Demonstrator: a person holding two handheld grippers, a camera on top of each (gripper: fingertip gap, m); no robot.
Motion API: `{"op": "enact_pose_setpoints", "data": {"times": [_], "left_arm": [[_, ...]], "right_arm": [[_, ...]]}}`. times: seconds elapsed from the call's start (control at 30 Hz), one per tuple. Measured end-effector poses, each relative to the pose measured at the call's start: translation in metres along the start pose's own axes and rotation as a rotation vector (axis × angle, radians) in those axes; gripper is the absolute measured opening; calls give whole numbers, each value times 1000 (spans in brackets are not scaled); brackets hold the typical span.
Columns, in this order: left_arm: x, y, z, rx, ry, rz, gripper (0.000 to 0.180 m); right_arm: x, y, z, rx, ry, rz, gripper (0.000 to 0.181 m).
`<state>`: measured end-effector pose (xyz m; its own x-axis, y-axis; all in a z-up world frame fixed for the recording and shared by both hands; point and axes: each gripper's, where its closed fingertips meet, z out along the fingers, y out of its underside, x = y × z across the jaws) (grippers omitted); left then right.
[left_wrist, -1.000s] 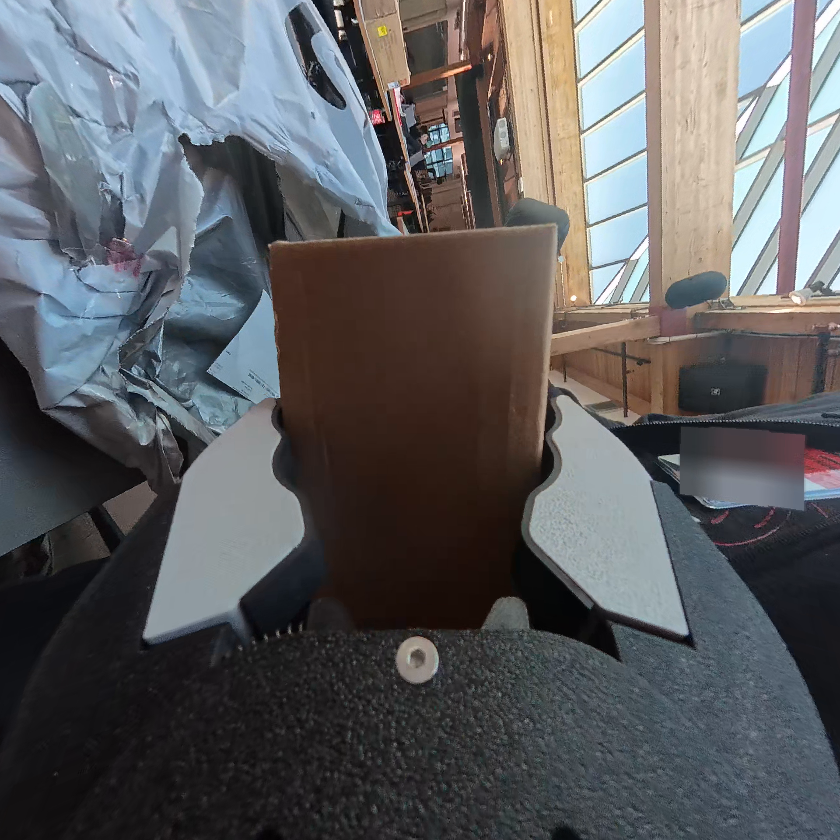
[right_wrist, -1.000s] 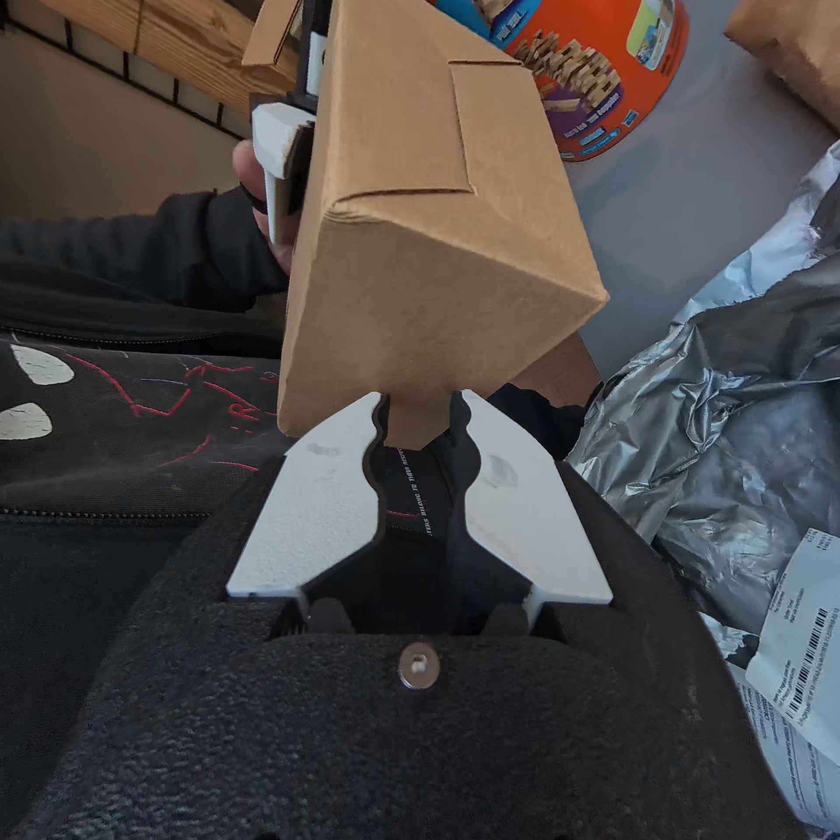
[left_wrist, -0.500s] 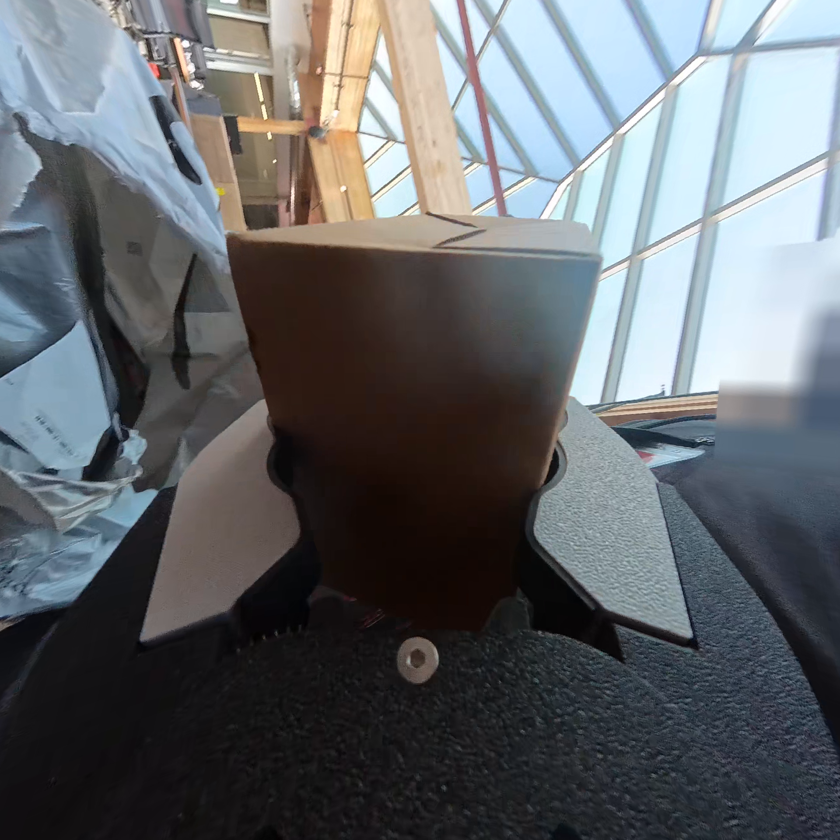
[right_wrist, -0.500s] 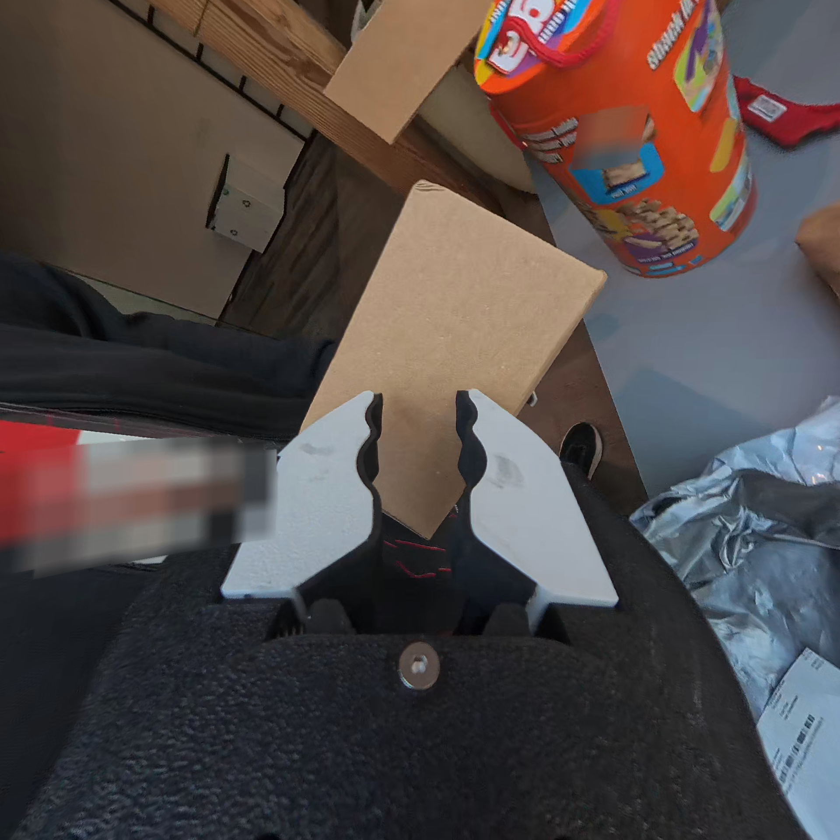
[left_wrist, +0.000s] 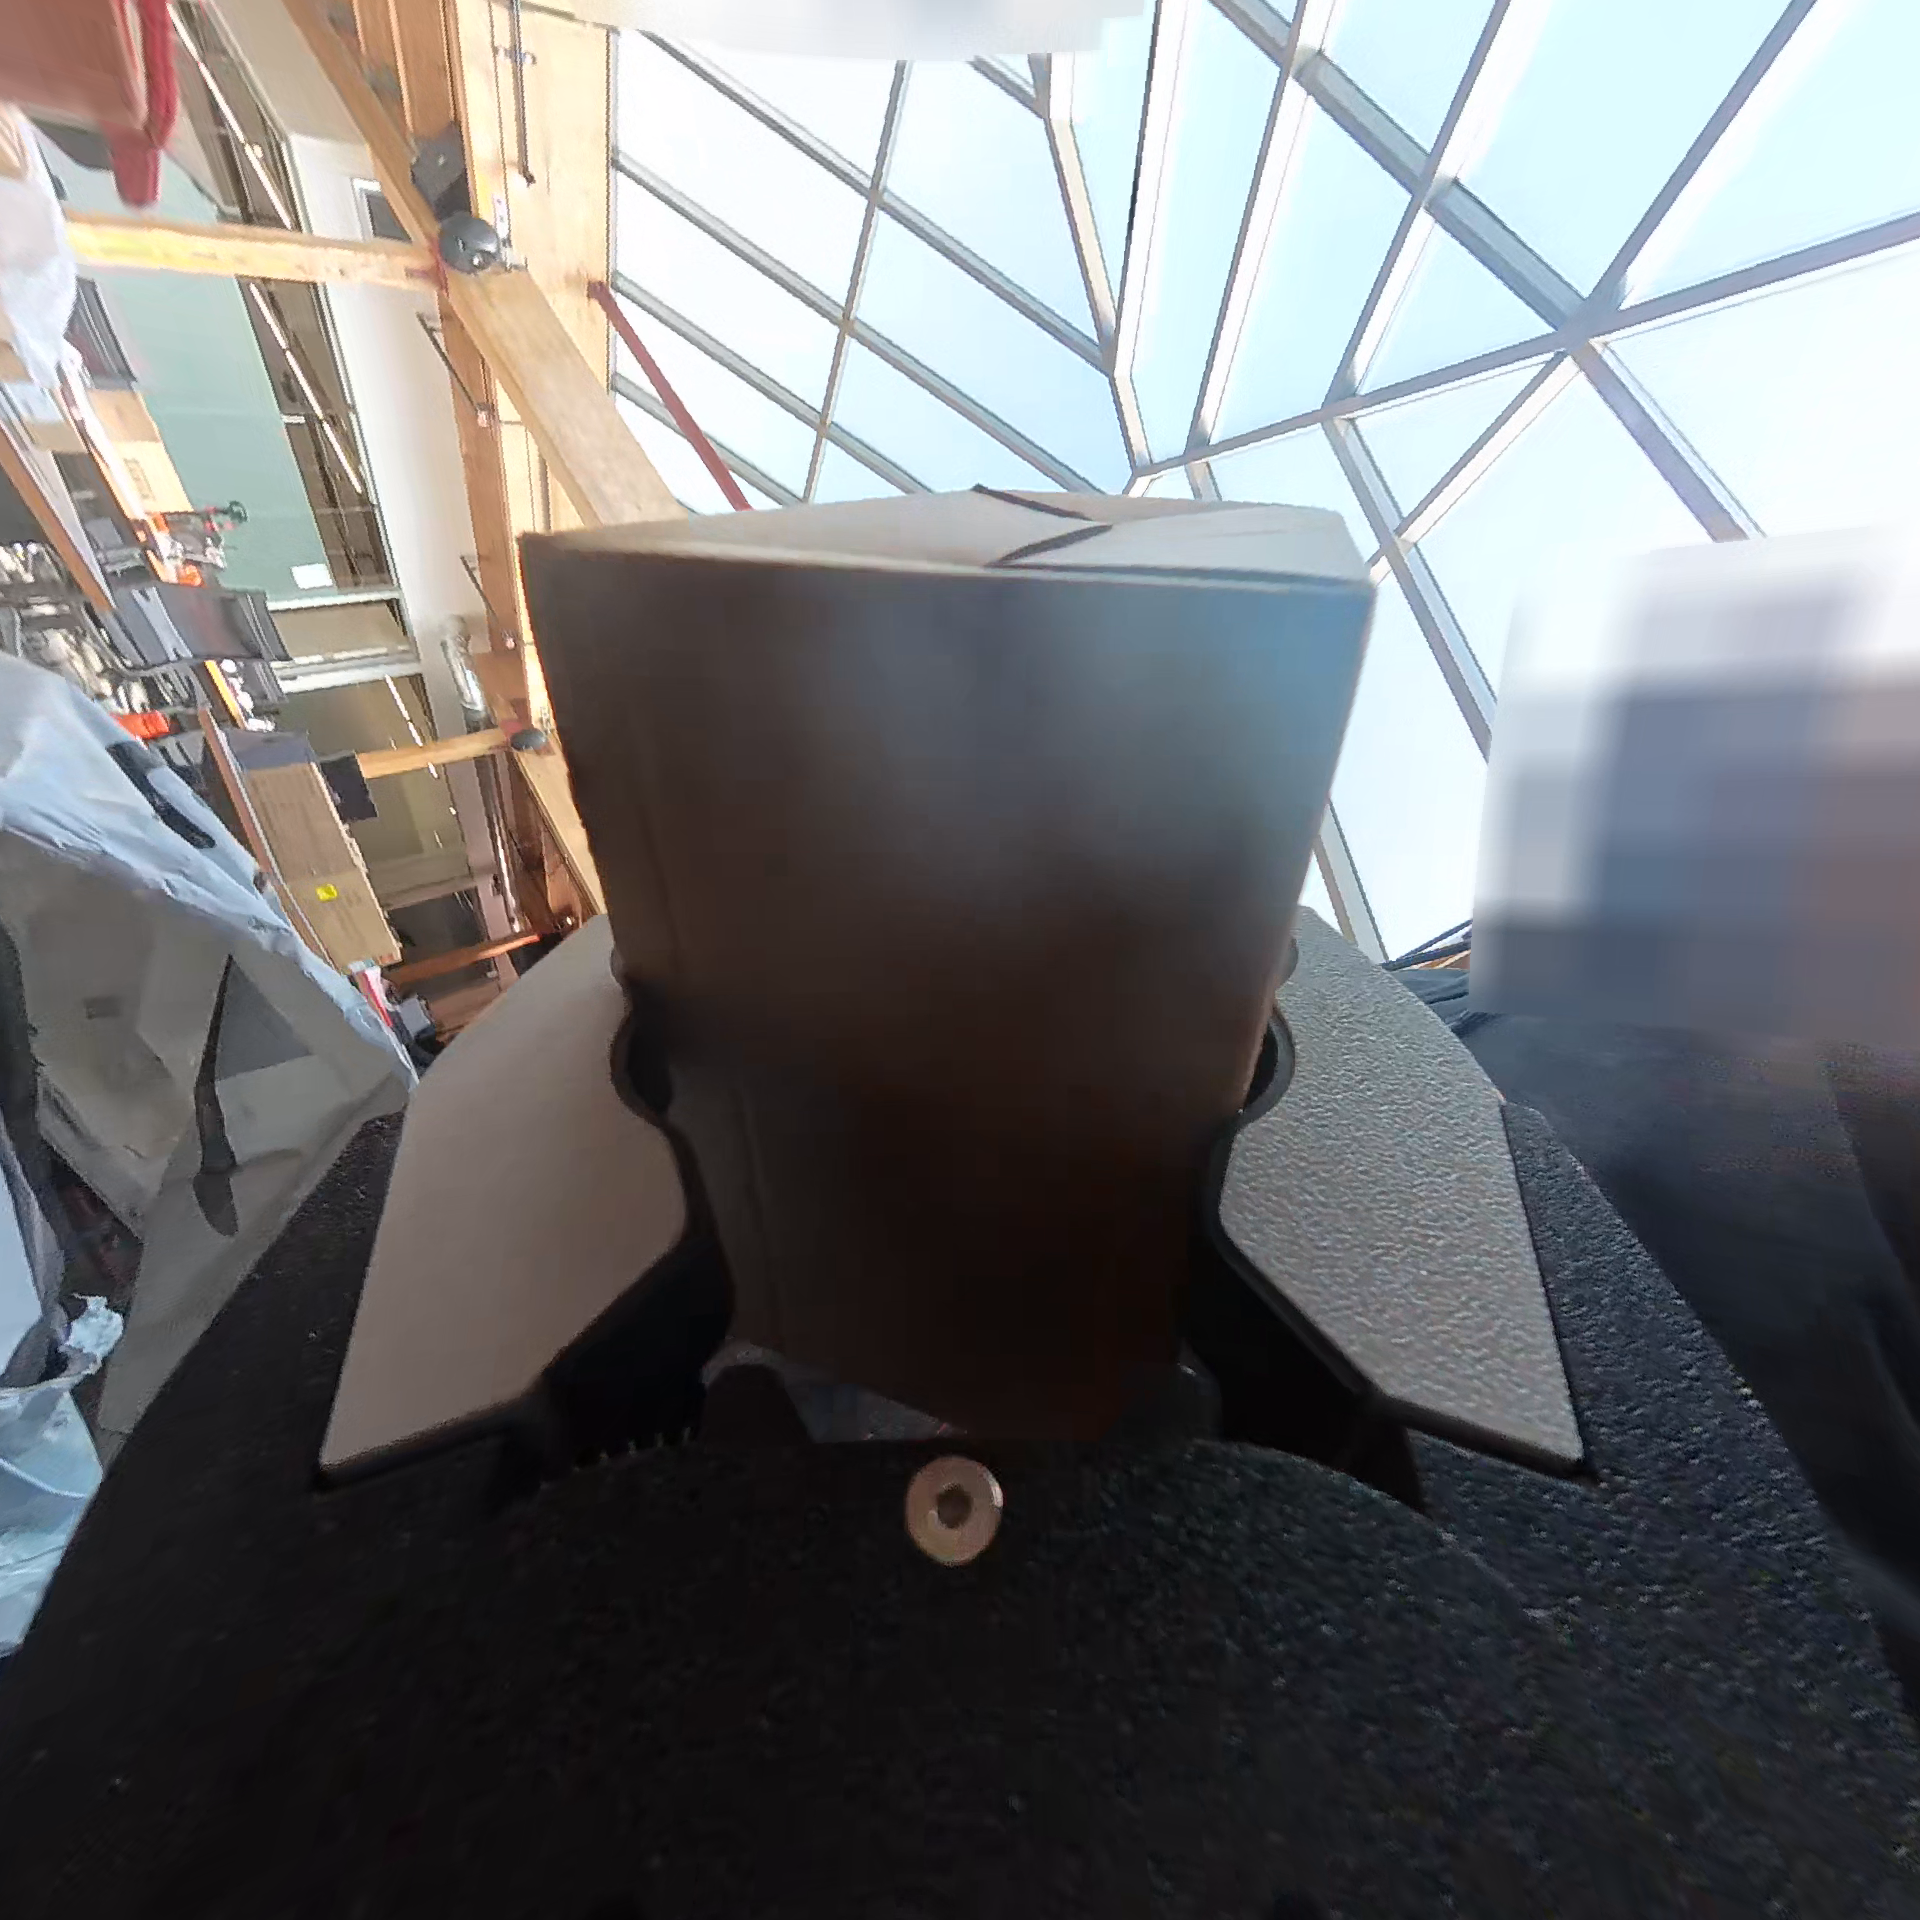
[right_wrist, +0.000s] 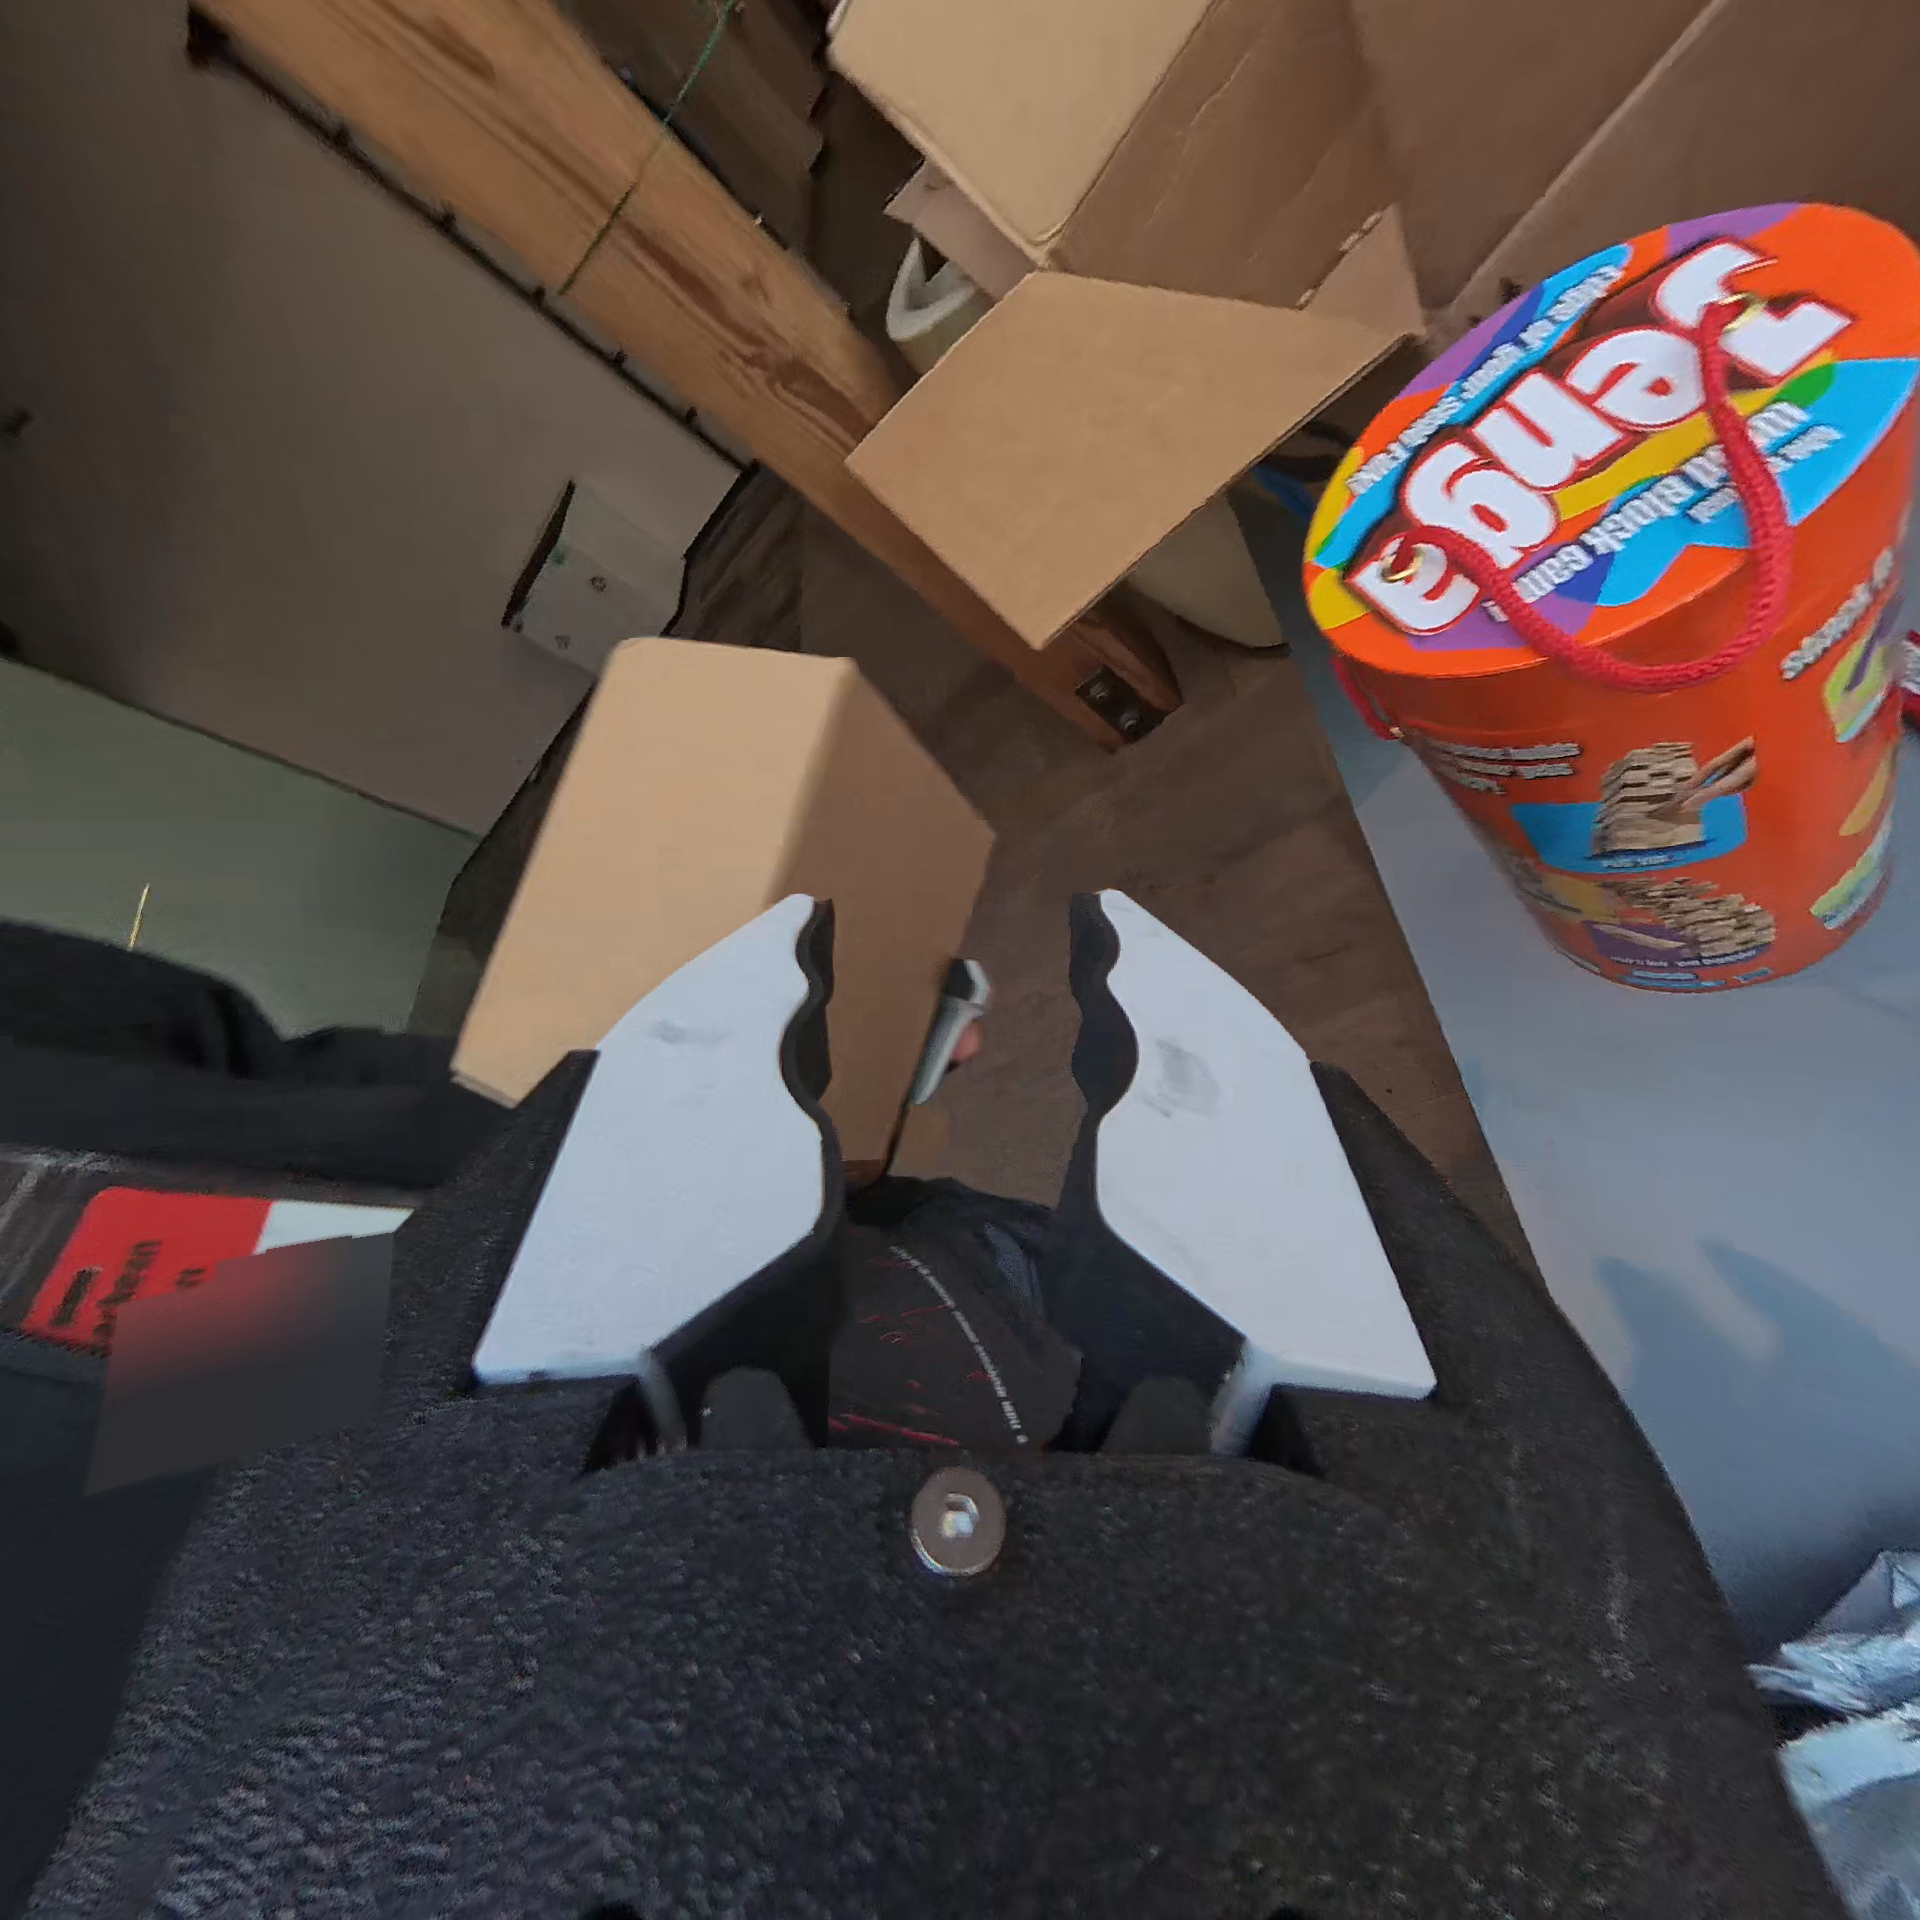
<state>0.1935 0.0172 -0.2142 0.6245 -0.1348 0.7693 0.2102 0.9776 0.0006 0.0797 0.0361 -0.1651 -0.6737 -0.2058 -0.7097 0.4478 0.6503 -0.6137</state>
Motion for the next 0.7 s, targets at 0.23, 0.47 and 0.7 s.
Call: {"op": "enact_pose_setpoints", "data": {"times": [0.23, 0.47, 0.7], "left_arm": [[89, -33, -52, 43, 14, 215, 112], [148, -38, -90, 82, 24, 310, 110], [155, -21, -120, 173, 6, 307, 112]], "right_arm": [[113, -3, 28, 218, 255, 244, 52], [155, -9, 61, 329, 246, 398, 67], [175, -21, 73, 380, 223, 496, 69]]}}
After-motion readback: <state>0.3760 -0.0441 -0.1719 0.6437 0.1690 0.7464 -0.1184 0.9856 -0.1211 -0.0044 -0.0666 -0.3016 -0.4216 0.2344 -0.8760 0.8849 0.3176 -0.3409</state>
